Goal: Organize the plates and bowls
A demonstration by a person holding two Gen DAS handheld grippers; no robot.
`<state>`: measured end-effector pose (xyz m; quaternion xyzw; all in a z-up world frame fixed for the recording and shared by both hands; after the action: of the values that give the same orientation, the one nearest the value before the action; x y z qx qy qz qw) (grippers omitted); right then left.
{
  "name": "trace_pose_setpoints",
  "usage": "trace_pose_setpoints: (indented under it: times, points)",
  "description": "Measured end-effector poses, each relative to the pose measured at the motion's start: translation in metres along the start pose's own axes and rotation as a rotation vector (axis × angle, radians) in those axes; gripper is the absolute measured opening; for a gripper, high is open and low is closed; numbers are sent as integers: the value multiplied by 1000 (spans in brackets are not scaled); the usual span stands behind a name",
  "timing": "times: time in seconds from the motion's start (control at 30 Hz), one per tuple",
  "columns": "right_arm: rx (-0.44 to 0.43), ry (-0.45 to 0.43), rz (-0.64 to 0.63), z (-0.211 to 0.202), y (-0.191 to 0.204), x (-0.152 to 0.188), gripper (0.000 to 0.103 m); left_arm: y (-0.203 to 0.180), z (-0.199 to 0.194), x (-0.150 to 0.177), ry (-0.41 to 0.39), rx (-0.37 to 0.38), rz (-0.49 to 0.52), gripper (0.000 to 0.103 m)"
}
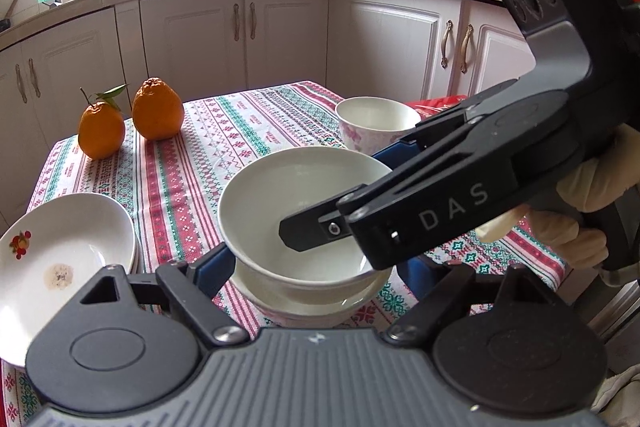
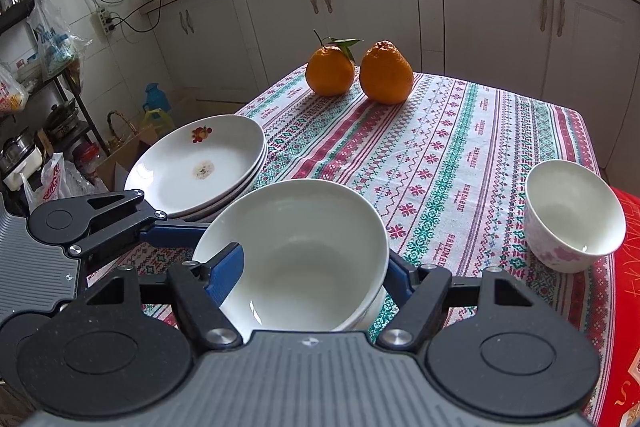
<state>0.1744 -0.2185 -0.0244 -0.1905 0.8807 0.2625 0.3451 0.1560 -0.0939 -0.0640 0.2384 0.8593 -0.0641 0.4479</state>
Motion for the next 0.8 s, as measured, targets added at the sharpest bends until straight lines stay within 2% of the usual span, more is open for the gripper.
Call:
trace_pose_setpoints:
  times: [0.8]
  points:
    - [30,20,-56,12,3,5,78,1,7,4,24,-17,5,88]
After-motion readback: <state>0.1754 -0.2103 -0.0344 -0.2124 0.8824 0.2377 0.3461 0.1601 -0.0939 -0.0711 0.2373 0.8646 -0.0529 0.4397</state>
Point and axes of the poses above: each gripper's, at about its wrist camera, not at the fingertips, and z roughly the way its jaws point, y to its left, x to its underside, the point moved 4 cm from there along z, roughly the way its jaws point, and after that the axes turned 11 degrees about -x, right-handed, at the moved point
